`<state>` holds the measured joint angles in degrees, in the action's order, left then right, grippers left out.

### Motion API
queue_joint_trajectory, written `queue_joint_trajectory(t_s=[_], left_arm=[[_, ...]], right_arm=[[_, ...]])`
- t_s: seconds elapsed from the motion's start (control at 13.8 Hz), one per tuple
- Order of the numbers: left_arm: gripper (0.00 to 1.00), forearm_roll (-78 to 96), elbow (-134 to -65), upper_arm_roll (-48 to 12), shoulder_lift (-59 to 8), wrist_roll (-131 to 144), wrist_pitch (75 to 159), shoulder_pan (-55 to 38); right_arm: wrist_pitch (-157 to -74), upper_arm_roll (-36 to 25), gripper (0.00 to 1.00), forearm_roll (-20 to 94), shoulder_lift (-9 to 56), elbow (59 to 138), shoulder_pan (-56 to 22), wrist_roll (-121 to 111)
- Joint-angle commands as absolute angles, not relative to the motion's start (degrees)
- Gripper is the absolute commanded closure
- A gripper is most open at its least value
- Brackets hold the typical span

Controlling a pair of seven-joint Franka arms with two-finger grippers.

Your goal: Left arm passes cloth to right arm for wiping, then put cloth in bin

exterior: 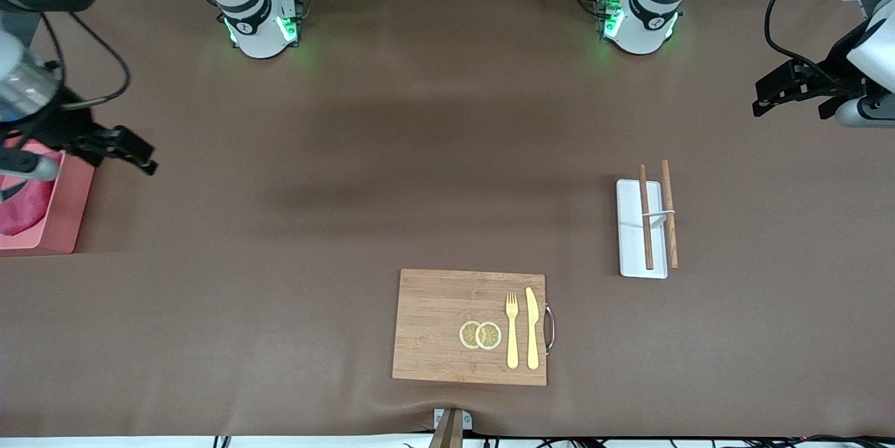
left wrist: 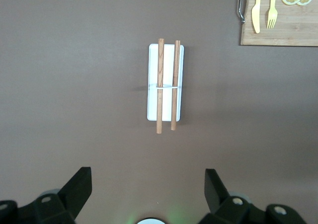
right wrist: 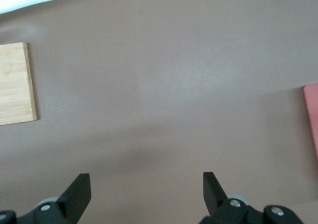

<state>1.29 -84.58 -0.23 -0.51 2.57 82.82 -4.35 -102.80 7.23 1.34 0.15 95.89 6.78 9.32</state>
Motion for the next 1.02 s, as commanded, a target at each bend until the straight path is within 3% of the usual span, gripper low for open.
queue_joint_trajectory(t_s=[0.0, 0.22, 0.94], left_arm=[[0.00, 1.85, -84.73, -0.18, -0.35, 2.46, 82.97, -4.13], [0.00, 1.76, -84.73, -0.26, -0.35, 2.37, 82.97, -3.96], [0.00, 1.49, -84.81, -0.26, -0.35, 2.46, 82.97, -3.78]], right_arm=[[-101.78, -1.91, 0.00, 2.63, 4.30, 90.01, 2.48, 1.08], [-98.37, -5.45, 0.00, 3.16, 4.22, 86.58, 0.96, -0.26], [-97.12, -0.28, 0.00, 2.11, 3.87, 85.25, 3.60, 0.96]])
